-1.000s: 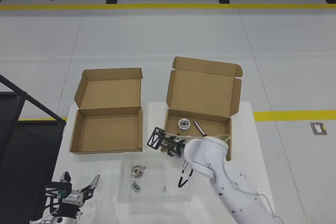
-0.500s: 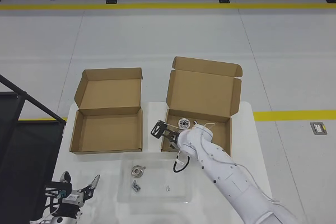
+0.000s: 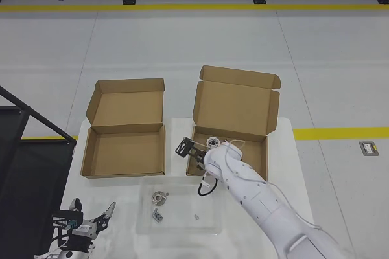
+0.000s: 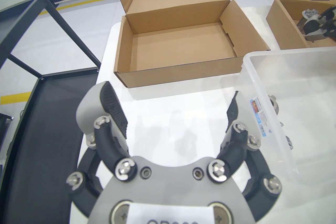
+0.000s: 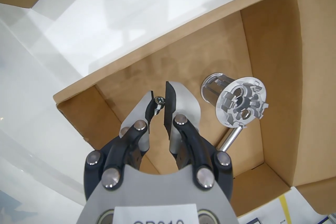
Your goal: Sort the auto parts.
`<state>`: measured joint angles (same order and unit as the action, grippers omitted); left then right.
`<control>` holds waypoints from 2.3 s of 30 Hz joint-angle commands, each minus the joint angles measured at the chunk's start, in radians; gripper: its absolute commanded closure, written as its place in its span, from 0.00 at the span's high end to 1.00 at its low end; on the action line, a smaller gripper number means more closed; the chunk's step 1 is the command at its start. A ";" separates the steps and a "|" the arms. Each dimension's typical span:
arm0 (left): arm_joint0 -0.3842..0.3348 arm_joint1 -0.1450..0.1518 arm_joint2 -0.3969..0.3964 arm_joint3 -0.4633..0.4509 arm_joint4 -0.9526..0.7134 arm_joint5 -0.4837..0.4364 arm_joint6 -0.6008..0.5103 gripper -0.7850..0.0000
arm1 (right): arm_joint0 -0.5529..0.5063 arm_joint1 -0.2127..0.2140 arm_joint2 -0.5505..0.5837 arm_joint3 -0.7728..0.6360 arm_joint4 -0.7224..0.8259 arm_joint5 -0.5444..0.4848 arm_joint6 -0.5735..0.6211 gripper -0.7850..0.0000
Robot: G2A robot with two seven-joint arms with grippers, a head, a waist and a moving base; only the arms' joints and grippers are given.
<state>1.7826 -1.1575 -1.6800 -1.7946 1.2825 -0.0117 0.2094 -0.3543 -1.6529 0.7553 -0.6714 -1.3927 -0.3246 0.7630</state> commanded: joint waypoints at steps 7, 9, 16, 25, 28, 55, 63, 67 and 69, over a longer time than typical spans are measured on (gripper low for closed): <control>0.000 0.000 0.000 0.000 0.000 0.000 0.000 1.00 | 0.003 -0.007 -0.004 0.015 -0.012 -0.013 -0.009 0.37; 0.000 0.000 0.000 0.000 0.000 0.000 0.000 1.00 | 0.001 -0.007 -0.003 0.012 -0.018 -0.015 -0.010 0.35; 0.000 0.000 0.000 0.000 0.000 0.000 0.000 1.00 | -0.028 0.010 0.017 -0.065 -0.053 -0.037 -0.020 0.30; 0.000 0.000 0.000 0.000 0.000 0.000 0.000 1.00 | -0.200 0.100 0.138 -0.418 -0.126 -0.242 -0.009 0.29; 0.000 0.000 0.000 0.000 0.000 0.000 0.000 1.00 | -0.289 0.135 0.186 -0.584 -0.145 -0.386 0.013 0.32; 0.000 0.000 0.000 0.000 0.000 0.000 0.000 1.00 | -0.240 0.201 -0.158 -0.558 -0.067 -0.668 0.065 0.38; 0.000 0.000 0.000 0.000 0.000 0.000 0.000 1.00 | -0.227 0.247 -0.224 -0.615 0.020 -0.634 0.099 0.42; 0.000 0.000 0.000 0.000 0.000 0.000 0.000 1.00 | -0.209 0.273 -0.278 -0.639 0.056 -0.627 0.106 0.40; 0.000 0.000 0.000 0.000 0.000 0.000 0.000 1.00 | -0.196 0.281 -0.308 -0.640 0.085 -0.616 0.117 0.39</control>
<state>1.7826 -1.1575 -1.6800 -1.7946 1.2825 -0.0117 0.2094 -0.5565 -1.3748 0.4611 -1.3127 -1.3223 -0.9462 0.8740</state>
